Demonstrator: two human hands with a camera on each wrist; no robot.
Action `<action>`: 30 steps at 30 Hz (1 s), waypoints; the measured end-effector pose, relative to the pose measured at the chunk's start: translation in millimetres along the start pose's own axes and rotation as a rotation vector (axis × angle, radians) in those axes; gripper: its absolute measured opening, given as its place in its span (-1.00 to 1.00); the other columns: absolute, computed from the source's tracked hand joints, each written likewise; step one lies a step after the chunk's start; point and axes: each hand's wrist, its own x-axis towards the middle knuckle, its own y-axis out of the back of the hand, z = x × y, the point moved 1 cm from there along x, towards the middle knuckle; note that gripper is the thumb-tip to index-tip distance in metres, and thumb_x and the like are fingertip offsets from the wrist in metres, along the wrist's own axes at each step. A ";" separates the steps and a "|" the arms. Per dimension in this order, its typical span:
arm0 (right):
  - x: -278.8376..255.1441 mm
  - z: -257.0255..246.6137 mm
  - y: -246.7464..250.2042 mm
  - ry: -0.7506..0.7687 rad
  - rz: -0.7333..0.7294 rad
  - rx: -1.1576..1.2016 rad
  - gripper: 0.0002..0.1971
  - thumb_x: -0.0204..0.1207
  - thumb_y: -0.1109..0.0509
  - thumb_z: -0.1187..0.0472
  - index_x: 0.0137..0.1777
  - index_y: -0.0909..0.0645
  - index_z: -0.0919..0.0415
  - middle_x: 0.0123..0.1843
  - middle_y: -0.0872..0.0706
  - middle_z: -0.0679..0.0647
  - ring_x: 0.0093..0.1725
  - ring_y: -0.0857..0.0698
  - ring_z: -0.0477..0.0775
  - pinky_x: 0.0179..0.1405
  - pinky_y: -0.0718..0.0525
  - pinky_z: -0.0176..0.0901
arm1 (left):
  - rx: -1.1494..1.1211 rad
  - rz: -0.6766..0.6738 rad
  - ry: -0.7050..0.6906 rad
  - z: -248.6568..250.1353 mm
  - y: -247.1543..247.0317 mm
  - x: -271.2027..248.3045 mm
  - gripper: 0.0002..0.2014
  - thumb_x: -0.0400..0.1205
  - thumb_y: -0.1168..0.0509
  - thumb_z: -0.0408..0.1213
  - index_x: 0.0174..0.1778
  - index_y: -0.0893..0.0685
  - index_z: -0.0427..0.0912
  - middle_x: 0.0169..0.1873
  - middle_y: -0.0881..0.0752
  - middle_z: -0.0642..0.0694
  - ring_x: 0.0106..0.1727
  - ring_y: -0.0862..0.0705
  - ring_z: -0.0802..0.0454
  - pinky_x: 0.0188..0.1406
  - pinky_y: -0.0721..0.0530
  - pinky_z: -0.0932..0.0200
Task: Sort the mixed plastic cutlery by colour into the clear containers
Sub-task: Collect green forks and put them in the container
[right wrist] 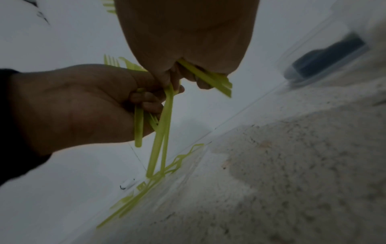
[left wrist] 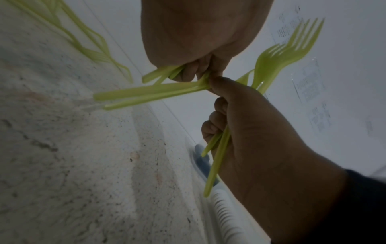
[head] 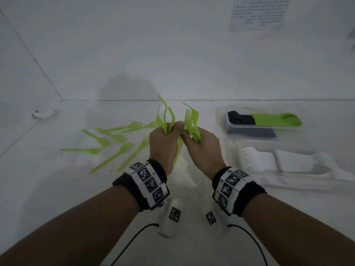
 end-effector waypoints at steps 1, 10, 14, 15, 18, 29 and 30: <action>-0.7 0.4 1.2 -0.001 0.000 0.014 -0.55 0.71 -0.39 -0.06 -0.30 -0.55 0.27 -0.46 -0.52 -0.06 -0.45 -0.44 -0.15 -0.45 -0.34 -0.36 | -0.016 -0.011 0.004 -0.6 0.8 1.8 -0.88 0.68 -0.45 -0.32 -0.01 -0.84 -0.31 -0.60 -0.59 0.25 -0.54 -0.53 0.35 -0.36 -0.54 0.37; 5.1 -9.4 -4.8 -0.073 0.195 0.015 -0.62 0.64 -0.45 0.02 -0.32 -0.48 0.19 -0.46 -0.52 -0.06 -0.45 -0.41 -0.15 -0.46 -0.38 -0.34 | 0.000 -0.016 -0.063 -0.8 9.1 15.4 -0.77 0.65 -0.48 -0.18 -0.21 -0.81 -0.28 -0.52 -0.63 -0.01 -0.47 -0.53 0.16 -0.37 -0.60 0.16; 1.0 -15.6 -14.2 -0.067 0.218 -0.022 -0.69 0.56 -0.44 0.16 -0.28 -0.44 0.29 -0.46 -0.46 -0.05 -0.45 -0.37 -0.13 -0.48 -0.40 -0.36 | 0.086 -0.047 -0.180 2.2 13.5 30.5 -0.86 0.64 -0.48 -0.17 -0.20 -0.86 -0.10 -0.30 -0.83 -0.08 -0.21 -0.77 -0.03 -0.09 -0.76 -0.02; 1.3 -17.0 -16.7 -0.073 0.206 -0.027 -0.68 0.58 -0.44 0.13 -0.28 -0.45 0.29 -0.45 -0.47 -0.03 -0.44 -0.38 -0.12 -0.47 -0.40 -0.35 | 0.099 -0.061 -0.183 1.8 13.6 33.2 -0.85 0.65 -0.47 -0.18 -0.20 -0.86 -0.10 -0.36 -0.80 -0.01 -0.26 -0.74 0.03 -0.15 -0.74 0.01; 6.0 -19.9 -19.0 -0.080 0.200 -0.017 -0.60 0.68 -0.41 -0.07 -0.27 -0.56 0.21 -0.43 -0.56 -0.01 -0.43 -0.44 -0.14 -0.46 -0.39 -0.33 | 0.048 -0.077 -0.141 -2.1 13.2 34.8 -0.83 0.68 -0.45 -0.20 -0.16 -0.85 -0.20 -0.48 -0.72 0.06 -0.39 -0.63 0.18 -0.29 -0.64 0.07; 9.3 -15.5 -29.7 -0.185 0.252 0.078 -0.63 0.80 -0.20 -0.04 -0.03 -0.48 0.31 -0.28 -0.55 0.07 -0.35 -0.45 -0.06 -0.28 -0.49 -0.14 | -0.032 -0.039 -0.080 -13.1 17.7 49.4 -0.86 0.72 -0.40 -0.19 0.00 -0.82 -0.17 -0.09 -0.86 -0.05 -0.04 -0.80 0.11 0.01 -0.72 0.17; 11.0 -16.1 -29.7 -0.193 0.259 0.074 -0.66 0.81 -0.17 -0.02 -0.01 -0.48 0.27 -0.25 -0.58 0.04 -0.33 -0.49 -0.03 -0.27 -0.50 -0.14 | -0.023 -0.014 -0.085 -13.2 18.0 51.8 -0.85 0.73 -0.38 -0.18 0.02 -0.81 -0.17 -0.07 -0.86 -0.06 -0.01 -0.80 0.08 0.03 -0.72 0.16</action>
